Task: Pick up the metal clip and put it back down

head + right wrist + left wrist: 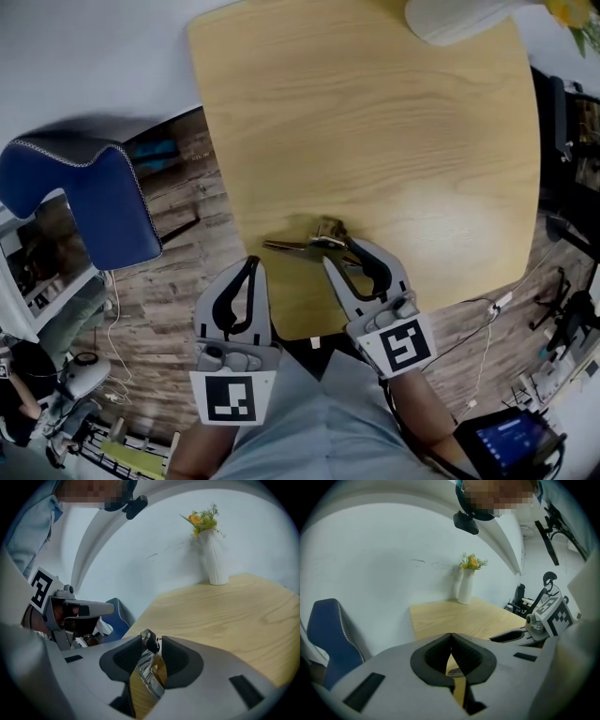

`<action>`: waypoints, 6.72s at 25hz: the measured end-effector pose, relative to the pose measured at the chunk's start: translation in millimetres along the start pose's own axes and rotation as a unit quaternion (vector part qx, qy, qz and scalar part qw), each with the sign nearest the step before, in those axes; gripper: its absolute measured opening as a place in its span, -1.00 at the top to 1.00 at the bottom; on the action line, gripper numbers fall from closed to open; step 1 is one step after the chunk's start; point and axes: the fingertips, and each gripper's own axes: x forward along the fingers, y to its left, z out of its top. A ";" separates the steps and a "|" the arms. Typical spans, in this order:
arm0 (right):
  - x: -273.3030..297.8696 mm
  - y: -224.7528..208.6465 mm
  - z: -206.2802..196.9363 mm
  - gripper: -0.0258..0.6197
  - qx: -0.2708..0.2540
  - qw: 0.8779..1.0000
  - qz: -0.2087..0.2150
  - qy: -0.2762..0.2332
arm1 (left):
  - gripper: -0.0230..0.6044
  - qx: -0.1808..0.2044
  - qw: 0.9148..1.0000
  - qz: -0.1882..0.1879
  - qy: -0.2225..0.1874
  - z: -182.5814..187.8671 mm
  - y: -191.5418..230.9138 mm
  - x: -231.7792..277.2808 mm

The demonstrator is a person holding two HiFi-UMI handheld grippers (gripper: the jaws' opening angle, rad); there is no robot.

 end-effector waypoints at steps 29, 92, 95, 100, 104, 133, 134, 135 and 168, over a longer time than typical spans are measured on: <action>-40.0 -1.3 59.9 0.74 -0.060 0.997 -0.040 -0.036 | 0.87 0.018 0.997 -0.006 -0.081 72.1 -36.0 -33.5; -306.1 -191.5 53.1 0.74 0.023 0.923 -0.334 -0.189 | 0.87 0.174 0.959 -0.202 -0.098 123.6 -290.2 -29.1; -304.7 -196.8 31.1 0.74 0.045 0.922 -0.338 -0.182 | 0.87 0.184 0.957 -0.204 -0.087 112.9 -292.7 -25.8; -292.5 -209.4 -6.1 0.74 0.081 0.924 -0.340 -0.153 | 0.87 0.185 0.960 -0.205 -0.053 86.6 -288.6 -10.0; -285.2 -219.7 -26.6 0.74 0.094 0.924 -0.342 -0.145 | 0.87 0.195 0.958 -0.207 -0.045 74.6 -288.6 5.0; -334.9 -204.1 37.6 0.73 0.044 0.914 -0.357 -0.186 | 0.87 0.189 0.955 -0.196 -0.116 118.3 -304.9 -33.3; -338.2 -198.8 51.0 0.73 0.031 0.915 -0.350 -0.195 | 0.87 0.184 0.955 -0.191 -0.130 124.9 -305.7 -37.4; -341.2 -190.7 64.5 0.73 0.019 0.917 -0.343 -0.204 | 0.87 0.179 0.956 -0.185 -0.143 131.9 -305.3 -43.5; -282.5 -2.1 194.9 0.77 -0.164 0.936 -0.171 -0.259 | 0.87 0.105 0.952 -0.041 -0.284 211.4 -203.1 -145.3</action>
